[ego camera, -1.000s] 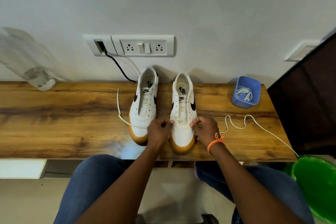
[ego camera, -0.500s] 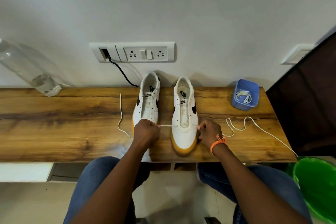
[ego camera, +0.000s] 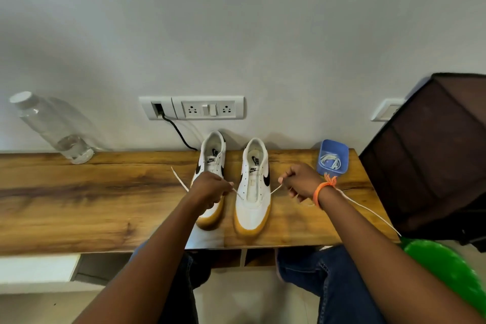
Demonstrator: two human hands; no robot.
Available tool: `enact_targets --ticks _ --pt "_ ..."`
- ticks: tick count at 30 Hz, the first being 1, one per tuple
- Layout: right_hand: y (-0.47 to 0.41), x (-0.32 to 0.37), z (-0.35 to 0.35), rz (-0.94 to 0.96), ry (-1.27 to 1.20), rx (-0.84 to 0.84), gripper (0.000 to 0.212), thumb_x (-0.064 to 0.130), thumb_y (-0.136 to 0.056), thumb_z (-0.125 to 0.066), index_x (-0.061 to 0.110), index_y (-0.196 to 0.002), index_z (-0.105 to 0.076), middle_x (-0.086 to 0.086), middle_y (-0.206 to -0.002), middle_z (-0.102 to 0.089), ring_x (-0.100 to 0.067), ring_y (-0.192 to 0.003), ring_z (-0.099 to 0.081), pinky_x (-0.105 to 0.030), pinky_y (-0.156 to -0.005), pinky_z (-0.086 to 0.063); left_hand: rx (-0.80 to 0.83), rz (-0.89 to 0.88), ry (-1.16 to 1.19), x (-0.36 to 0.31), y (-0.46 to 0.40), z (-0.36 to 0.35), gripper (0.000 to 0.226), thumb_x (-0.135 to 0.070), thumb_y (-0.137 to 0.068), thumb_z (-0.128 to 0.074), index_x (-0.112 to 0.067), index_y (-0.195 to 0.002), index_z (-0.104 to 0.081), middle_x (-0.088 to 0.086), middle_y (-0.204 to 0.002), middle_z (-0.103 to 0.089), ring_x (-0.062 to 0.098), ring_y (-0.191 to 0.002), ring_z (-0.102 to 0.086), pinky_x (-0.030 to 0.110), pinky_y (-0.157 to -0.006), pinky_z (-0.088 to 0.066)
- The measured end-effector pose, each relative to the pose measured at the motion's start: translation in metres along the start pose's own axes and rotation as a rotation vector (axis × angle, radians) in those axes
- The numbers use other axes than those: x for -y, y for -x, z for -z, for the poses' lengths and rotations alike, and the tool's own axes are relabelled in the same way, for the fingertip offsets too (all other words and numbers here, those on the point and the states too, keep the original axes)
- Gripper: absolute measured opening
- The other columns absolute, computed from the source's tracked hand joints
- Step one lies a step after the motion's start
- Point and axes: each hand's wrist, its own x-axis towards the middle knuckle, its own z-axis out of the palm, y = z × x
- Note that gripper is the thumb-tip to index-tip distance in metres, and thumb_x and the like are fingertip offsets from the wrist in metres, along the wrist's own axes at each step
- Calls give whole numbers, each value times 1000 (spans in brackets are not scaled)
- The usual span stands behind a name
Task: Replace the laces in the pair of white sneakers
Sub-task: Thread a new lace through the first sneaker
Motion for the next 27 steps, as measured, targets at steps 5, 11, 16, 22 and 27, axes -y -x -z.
enact_targets --ticks 5,11,16,22,27 --pt "24 53 54 73 -132 21 6 10 -90 -64 5 -88 -67 -8 -71 -63 -11 -45 -44 -20 -41 -34 70 -141 -4 -74 42 24 17 -10 -90 -65 4 -98 -72 8 -73 -66 9 -50 -37 19 -43 -24" --pt "76 126 116 223 -287 -24 14 8 -92 -61 1 -96 -72 -6 -70 -64 -9 -46 -33 -19 -43 -25 176 -242 129 -161 91 57 17 -11 -94 -60 -7 -103 -74 0 -86 -75 7 -50 -29 16 -40 -22" --pt "116 175 147 312 -385 -6 12 9 -92 -62 4 -96 -72 -6 -75 -67 -9 -50 -29 -20 -45 -23 271 -252 261 -209 131 64 19 -9 -100 -52 -11 -109 -69 -4 -88 -69 3 -45 -28 12 -37 -21" --pt "149 211 161 385 -482 78 18 15 -91 -64 3 -103 -71 -6 -84 -69 -9 -52 -31 -20 -45 -24 330 -303 419 -244 171 65 21 -5 -98 -49 -7 -111 -66 6 -106 -74 3 -40 -31 11 -35 -23" --pt "162 218 163 315 -636 185 17 10 -90 -58 8 -100 -72 -3 -87 -71 -7 -52 -32 -19 -45 -24 209 -424 276 -259 191 59 30 8 -93 -46 -5 -113 -65 10 -108 -75 4 -43 -34 14 -38 -26"
